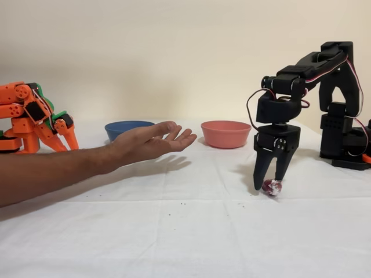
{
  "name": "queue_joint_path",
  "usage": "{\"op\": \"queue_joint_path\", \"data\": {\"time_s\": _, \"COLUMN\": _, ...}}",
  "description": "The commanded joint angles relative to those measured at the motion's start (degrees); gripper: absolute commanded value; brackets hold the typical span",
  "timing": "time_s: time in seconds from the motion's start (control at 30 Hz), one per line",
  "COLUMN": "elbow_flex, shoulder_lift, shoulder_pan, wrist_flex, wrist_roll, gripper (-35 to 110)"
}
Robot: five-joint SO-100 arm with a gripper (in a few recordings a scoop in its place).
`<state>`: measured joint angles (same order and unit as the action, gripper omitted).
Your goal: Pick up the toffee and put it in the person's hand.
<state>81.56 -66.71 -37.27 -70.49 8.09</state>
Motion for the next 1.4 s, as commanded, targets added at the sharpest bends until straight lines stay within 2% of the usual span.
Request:
{"op": "queue_joint_path", "data": {"time_s": 0.0, "elbow_flex": -3.9, "shoulder_lift": -1.9, "shoulder_pan": -0.6, "wrist_flex": 0.1, "wrist_roll": 0.5, "gripper": 27}}
{"op": "queue_joint_path", "data": {"time_s": 0.57, "elbow_flex": -5.3, "shoulder_lift": -0.6, "shoulder_pan": -1.4, "wrist_flex": 0.3, "wrist_roll": 0.4, "gripper": 25}}
{"op": "queue_joint_path", "data": {"time_s": 1.0, "elbow_flex": -8.0, "shoulder_lift": 1.8, "shoulder_pan": -1.2, "wrist_flex": 1.2, "wrist_roll": -1.4, "gripper": 14}}
{"op": "queue_joint_path", "data": {"time_s": 1.37, "elbow_flex": -7.6, "shoulder_lift": 0.4, "shoulder_pan": -1.1, "wrist_flex": 2.8, "wrist_roll": -1.8, "gripper": 10}}
